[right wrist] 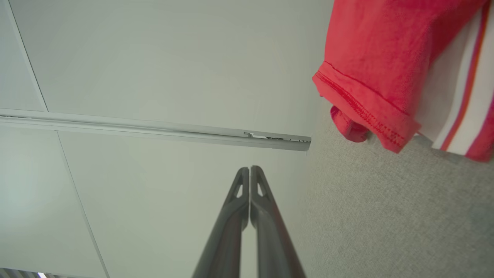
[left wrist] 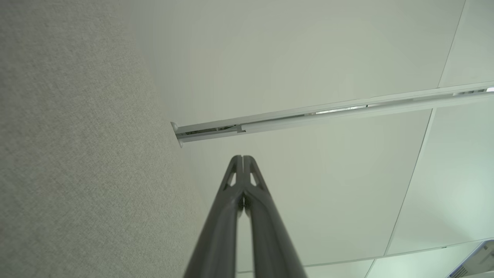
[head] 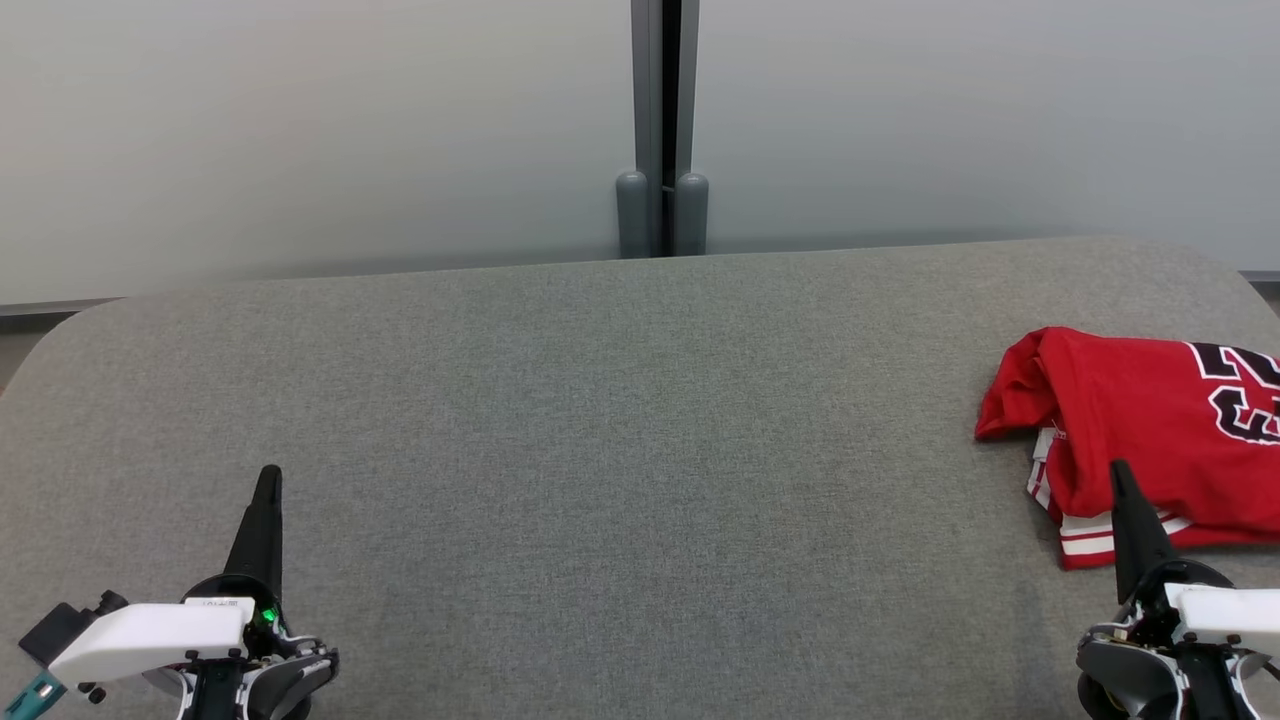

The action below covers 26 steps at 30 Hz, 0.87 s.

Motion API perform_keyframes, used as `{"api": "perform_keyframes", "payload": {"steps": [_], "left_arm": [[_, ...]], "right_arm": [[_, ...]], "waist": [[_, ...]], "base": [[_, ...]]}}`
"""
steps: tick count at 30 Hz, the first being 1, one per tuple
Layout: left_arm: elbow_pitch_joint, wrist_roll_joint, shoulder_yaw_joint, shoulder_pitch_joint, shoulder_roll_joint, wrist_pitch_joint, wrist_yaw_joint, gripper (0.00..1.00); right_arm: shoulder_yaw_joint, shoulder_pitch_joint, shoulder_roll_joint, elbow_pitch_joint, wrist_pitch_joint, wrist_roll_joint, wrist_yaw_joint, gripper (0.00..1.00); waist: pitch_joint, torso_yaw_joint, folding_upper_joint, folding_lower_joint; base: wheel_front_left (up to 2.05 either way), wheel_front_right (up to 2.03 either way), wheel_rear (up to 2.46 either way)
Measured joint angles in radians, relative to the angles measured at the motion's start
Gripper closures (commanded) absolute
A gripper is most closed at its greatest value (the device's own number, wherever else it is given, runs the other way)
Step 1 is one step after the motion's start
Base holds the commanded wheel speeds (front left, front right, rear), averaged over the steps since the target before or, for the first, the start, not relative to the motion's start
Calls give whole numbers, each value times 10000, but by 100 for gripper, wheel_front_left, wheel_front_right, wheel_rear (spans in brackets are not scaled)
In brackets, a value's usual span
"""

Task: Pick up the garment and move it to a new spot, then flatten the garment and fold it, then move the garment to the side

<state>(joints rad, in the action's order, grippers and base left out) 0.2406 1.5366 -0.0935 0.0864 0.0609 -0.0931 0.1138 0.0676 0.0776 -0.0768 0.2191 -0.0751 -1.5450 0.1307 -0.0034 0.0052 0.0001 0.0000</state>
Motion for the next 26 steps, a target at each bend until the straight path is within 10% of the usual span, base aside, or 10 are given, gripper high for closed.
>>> {"api": "perform_keyframes", "payload": {"steps": [26], "left_arm": [[48, 750, -211, 186, -130, -211, 163, 100]], "right_arm": [[157, 251, 48, 255, -119, -940, 0, 100]], "waist": [[66, -52, 0, 0]], "base": [[0, 0, 0]]}}
